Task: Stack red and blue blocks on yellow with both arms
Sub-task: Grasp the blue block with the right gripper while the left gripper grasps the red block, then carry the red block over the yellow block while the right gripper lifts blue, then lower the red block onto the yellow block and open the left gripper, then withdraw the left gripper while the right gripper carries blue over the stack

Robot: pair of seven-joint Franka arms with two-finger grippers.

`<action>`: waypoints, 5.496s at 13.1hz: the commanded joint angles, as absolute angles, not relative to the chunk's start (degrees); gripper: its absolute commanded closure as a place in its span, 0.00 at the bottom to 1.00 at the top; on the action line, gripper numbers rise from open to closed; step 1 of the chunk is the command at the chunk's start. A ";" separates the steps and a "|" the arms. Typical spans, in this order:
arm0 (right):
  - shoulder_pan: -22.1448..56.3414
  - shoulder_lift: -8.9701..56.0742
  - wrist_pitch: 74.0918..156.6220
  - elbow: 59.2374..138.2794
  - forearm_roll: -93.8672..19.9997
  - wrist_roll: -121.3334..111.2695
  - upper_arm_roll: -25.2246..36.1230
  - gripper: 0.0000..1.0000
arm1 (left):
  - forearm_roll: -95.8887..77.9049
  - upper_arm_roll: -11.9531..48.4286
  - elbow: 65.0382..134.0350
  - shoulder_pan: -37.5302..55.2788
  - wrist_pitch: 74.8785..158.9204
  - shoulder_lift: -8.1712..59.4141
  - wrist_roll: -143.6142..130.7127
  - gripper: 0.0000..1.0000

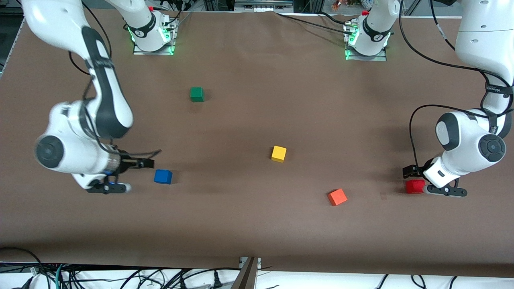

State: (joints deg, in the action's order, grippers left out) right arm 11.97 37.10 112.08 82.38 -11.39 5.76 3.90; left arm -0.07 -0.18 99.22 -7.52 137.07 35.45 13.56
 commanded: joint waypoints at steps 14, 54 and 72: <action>13.18 45.35 121.29 81.56 -8.61 7.12 4.48 0.02 | 0.62 0.97 92.49 -5.56 137.77 37.80 8.01 1.00; 20.03 42.98 87.97 57.22 -8.53 17.13 4.13 0.79 | 5.98 1.93 91.59 36.65 128.06 37.53 -18.01 0.01; 45.95 48.77 114.07 57.30 -2.21 59.14 0.53 0.79 | 0.27 1.67 71.80 2.64 100.03 21.01 -13.19 0.00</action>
State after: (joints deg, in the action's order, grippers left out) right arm 44.39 47.22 112.17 58.23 -4.20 57.01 0.25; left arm 1.88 0.81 70.31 3.65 102.33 22.55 -15.06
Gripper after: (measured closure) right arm 0.445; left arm 0.000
